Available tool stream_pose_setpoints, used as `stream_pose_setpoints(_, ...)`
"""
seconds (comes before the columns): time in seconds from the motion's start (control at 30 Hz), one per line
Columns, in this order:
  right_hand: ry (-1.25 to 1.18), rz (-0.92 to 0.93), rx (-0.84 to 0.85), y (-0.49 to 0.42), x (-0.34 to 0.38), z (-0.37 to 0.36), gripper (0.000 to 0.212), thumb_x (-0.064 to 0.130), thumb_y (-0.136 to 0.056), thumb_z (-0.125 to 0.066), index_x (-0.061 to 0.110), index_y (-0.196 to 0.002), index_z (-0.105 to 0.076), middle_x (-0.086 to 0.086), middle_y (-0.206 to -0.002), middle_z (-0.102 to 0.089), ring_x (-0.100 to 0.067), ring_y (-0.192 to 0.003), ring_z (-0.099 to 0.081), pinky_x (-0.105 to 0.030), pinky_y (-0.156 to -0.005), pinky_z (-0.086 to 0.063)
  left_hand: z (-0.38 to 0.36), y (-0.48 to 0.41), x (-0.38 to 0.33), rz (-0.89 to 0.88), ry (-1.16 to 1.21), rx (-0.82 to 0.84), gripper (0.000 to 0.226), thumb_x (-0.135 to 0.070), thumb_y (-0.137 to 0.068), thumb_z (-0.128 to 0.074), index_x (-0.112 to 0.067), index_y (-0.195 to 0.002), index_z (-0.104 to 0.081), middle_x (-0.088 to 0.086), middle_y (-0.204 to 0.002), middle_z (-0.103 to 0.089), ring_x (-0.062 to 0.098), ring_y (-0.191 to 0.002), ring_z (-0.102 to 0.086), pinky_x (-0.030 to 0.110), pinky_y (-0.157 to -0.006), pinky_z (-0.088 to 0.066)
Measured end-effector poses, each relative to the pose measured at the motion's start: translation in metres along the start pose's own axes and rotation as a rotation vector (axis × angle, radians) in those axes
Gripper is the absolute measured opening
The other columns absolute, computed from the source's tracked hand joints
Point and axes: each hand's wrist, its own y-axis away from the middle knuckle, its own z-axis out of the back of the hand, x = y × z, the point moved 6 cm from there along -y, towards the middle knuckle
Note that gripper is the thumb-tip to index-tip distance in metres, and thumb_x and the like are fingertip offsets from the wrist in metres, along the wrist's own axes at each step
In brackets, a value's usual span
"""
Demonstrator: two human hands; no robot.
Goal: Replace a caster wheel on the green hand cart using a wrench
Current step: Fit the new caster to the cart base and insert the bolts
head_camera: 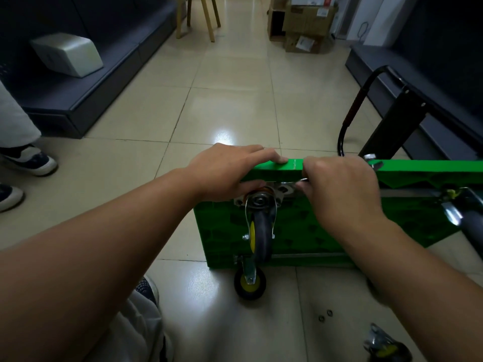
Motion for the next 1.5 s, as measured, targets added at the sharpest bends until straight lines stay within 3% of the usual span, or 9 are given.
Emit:
stream_pose_setpoints(0.13,-0.676,-0.310,0.106,0.033,-0.034,-0.021,0.020,0.039,-0.079,-0.083,0.024,-0.082,-0.070,0.011,-0.072,-0.068,-0.012,-0.069,-0.064,-0.027,-0.062,-0.049,-0.002,0.000,0.002,0.007,0.003,0.008,0.054,-0.051,-0.098,-0.061,-0.049,-0.147,-0.037,-0.018,-0.139,-0.057,0.006,-0.077,-0.048,0.026,-0.056,-0.030)
stream_pose_setpoints(0.23,-1.416,-0.805,-0.085,0.072,-0.034,-0.057,0.021,0.031,-0.076,-0.082,0.016,-0.087,-0.072,0.002,-0.080,-0.077,-0.011,-0.073,-0.072,-0.016,-0.063,-0.055,-0.003,0.000,0.003,0.010,0.013,0.018,0.055,-0.051,-0.098,-0.060,-0.050,-0.147,-0.036,-0.018,-0.140,-0.056,0.009,-0.076,-0.052,0.027,-0.058,-0.033)
stream_pose_setpoints(0.37,-1.679,-1.132,-0.144,0.105,0.003,-0.105,0.013,0.017,-0.084,-0.077,0.008,-0.087,-0.069,-0.007,-0.078,-0.077,-0.009,-0.061,-0.065,-0.017,-0.061,-0.054,-0.003,0.000,0.004,0.010,0.005,0.015,0.055,-0.053,-0.096,-0.058,-0.050,-0.147,-0.036,-0.017,-0.140,-0.057,0.009,-0.073,-0.052,0.025,-0.055,-0.030)
stream_pose_setpoints(1.0,-1.496,-0.897,-0.076,0.077,0.000,-0.140,0.008,0.014,-0.084,-0.078,0.013,-0.081,-0.071,0.006,-0.070,-0.075,-0.005,-0.067,-0.071,-0.015,-0.064,-0.053,-0.002,0.000,0.005,0.008,-0.023,0.002,0.054,-0.051,-0.097,-0.060,-0.049,-0.146,-0.037,-0.019,-0.139,-0.056,0.005,-0.074,-0.044,0.019,-0.053,-0.025)
stream_pose_setpoints(1.1,-1.191,-0.749,-0.052,0.069,-0.024,-0.109,0.014,0.026,-0.080,-0.083,0.020,-0.080,-0.071,0.010,-0.071,-0.071,-0.003,-0.069,-0.067,-0.021,-0.065,-0.051,-0.003,-0.001,0.004,0.010,-0.020,0.009,0.054,-0.051,-0.098,-0.060,-0.048,-0.147,-0.037,-0.018,-0.138,-0.057,0.006,-0.074,-0.044,0.024,-0.053,-0.027)
stream_pose_setpoints(1.23,-0.328,-0.183,-0.115,0.025,-0.027,-0.037,0.025,0.037,-0.077,-0.083,0.018,-0.078,-0.067,0.000,-0.068,-0.063,-0.021,-0.061,-0.050,-0.029,-0.062,-0.030,-0.003,-0.001,0.003,0.002,-0.025,0.019,0.055,-0.051,-0.098,-0.060,-0.049,-0.147,-0.035,-0.016,-0.139,-0.057,0.013,-0.075,-0.058,0.024,-0.053,-0.028)
stream_pose_setpoints(1.3,-0.135,0.043,-0.118,0.012,-0.014,-0.018,0.029,0.032,-0.074,-0.086,0.014,-0.072,-0.063,-0.005,-0.063,-0.060,-0.025,-0.058,-0.048,-0.031,-0.063,-0.027,-0.003,-0.001,0.003,0.003,-0.018,0.015,0.055,-0.051,-0.098,-0.060,-0.049,-0.146,-0.034,-0.016,-0.140,-0.056,0.014,-0.079,-0.061,0.026,-0.055,-0.030)
stream_pose_setpoints(1.37,-0.197,0.016,-0.040,0.014,-0.019,-0.016,0.027,0.033,-0.076,-0.085,0.015,-0.075,-0.064,-0.003,-0.066,-0.061,-0.023,-0.061,-0.047,-0.031,-0.065,-0.029,-0.003,-0.001,0.002,-0.001,-0.015,0.009,0.056,-0.050,-0.098,-0.062,-0.049,-0.146,-0.035,-0.017,-0.139,-0.057,0.009,-0.078,-0.054,0.022,-0.054,-0.027)
stream_pose_setpoints(1.5,-0.811,-0.495,0.134,0.053,-0.061,-0.041,0.009,0.022,-0.088,-0.076,0.025,-0.089,-0.067,0.010,-0.083,-0.069,-0.008,-0.078,-0.064,-0.028,-0.069,-0.051,0.000,0.002,0.001,0.005,-0.014,-0.002,0.055,-0.050,-0.098,-0.062,-0.047,-0.147,-0.037,-0.016,-0.138,-0.057,0.003,-0.075,-0.042,0.015,-0.055,-0.022)
